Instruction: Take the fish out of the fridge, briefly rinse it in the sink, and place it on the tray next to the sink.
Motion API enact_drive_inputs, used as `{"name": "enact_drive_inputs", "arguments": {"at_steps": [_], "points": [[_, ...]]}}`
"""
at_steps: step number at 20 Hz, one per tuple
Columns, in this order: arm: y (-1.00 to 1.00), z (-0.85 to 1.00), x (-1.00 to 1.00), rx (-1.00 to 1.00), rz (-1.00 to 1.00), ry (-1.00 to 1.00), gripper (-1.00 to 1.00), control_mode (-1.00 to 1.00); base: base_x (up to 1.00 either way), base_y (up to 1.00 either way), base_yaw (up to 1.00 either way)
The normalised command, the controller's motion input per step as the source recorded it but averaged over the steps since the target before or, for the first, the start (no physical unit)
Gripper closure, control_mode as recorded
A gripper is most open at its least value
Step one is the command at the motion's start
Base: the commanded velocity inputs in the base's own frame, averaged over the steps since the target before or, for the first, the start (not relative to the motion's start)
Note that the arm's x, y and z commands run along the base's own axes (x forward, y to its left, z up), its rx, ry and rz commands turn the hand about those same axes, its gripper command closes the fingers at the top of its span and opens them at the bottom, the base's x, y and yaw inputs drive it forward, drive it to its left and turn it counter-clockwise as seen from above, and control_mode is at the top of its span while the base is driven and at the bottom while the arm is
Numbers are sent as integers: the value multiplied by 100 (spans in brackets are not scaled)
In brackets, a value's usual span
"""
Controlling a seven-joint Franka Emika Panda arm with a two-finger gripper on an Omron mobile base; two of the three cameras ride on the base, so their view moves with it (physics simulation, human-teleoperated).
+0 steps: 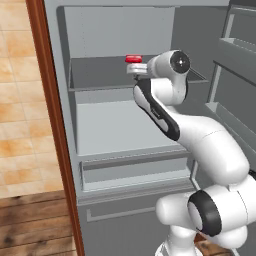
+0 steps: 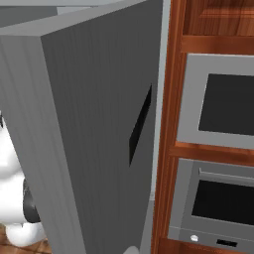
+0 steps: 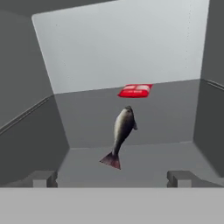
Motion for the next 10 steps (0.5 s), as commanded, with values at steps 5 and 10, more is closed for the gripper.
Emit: {"name": "enact_drive_inputs", "arguments": {"at_steps": [5, 10], "points": [[0, -4, 50, 0, -1, 9, -100, -100, 0, 0, 0], [-1, -31, 22, 0, 0, 10, -100, -100, 0, 0, 0]]}}
